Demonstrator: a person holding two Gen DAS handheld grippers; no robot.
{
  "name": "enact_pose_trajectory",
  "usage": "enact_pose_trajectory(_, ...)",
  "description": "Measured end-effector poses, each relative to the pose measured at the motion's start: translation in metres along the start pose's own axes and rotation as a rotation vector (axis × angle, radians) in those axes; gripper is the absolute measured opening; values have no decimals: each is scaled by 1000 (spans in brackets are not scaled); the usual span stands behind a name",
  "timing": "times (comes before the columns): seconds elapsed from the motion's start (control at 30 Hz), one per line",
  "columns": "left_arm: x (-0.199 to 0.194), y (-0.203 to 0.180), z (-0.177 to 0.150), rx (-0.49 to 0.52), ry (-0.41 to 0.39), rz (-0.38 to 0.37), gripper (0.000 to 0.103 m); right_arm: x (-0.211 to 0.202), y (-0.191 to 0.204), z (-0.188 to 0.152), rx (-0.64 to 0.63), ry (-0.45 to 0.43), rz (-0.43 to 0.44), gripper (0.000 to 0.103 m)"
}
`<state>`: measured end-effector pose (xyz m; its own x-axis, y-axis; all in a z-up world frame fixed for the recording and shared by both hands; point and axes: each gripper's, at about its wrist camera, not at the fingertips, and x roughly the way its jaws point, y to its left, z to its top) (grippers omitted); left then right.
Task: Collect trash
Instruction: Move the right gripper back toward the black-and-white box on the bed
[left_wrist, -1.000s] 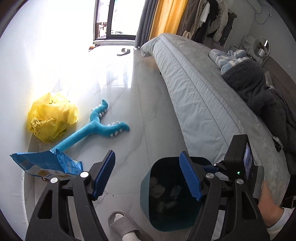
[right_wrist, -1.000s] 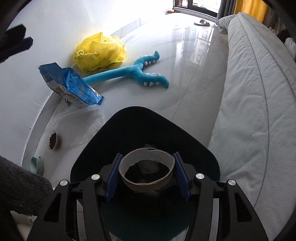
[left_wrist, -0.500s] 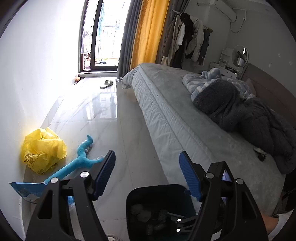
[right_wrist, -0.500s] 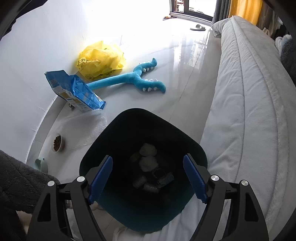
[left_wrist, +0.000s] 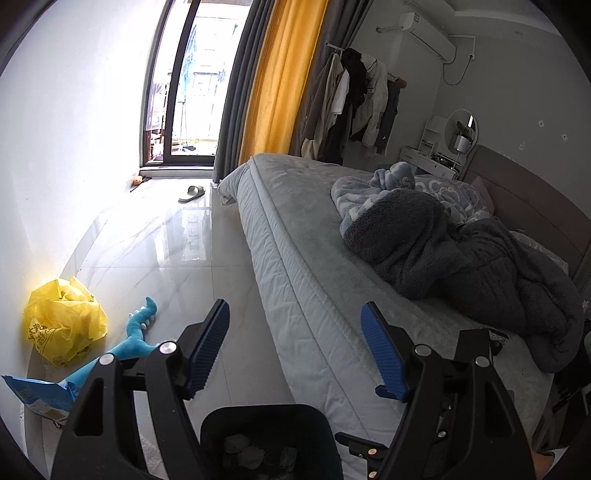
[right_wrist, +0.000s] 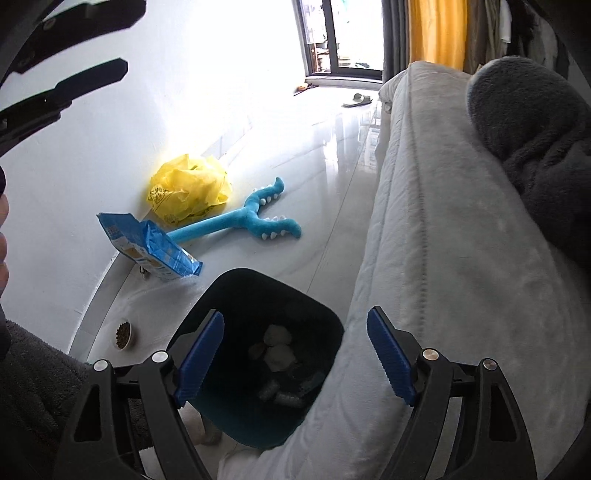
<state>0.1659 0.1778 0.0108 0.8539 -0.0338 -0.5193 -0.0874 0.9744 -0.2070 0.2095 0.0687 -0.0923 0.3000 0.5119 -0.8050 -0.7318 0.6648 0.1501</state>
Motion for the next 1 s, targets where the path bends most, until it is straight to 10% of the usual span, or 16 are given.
enact_pose_trajectory(1.0, 66, -136, -23, 99, 68, -131, 88, -122, -202, -55, 462, -194, -437, 100)
